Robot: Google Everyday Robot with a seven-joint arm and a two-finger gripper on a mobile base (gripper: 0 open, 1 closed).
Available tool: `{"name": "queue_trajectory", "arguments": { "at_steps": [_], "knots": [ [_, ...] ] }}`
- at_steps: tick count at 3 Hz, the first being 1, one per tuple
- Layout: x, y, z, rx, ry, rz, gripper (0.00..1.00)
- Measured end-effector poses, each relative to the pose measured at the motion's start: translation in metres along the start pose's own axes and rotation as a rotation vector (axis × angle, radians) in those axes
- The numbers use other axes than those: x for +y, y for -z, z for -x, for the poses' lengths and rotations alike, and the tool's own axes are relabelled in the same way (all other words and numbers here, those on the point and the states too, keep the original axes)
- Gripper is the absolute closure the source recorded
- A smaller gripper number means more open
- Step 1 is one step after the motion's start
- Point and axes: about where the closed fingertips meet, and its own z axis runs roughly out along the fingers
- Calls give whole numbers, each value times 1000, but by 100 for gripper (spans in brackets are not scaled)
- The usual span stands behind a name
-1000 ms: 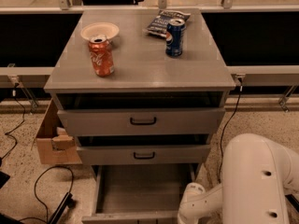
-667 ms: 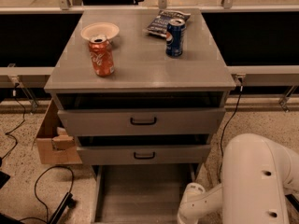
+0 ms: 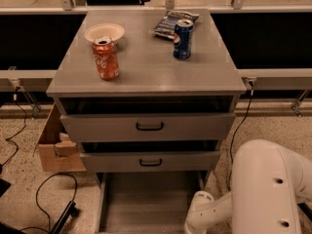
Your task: Open bottom drawer
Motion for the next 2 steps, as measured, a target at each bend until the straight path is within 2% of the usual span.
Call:
{"name": "queue_trajectory", "arguments": {
  "at_steps": [2],
  "knots": [
    [0,0,0,0,0,0,100]
  ]
}}
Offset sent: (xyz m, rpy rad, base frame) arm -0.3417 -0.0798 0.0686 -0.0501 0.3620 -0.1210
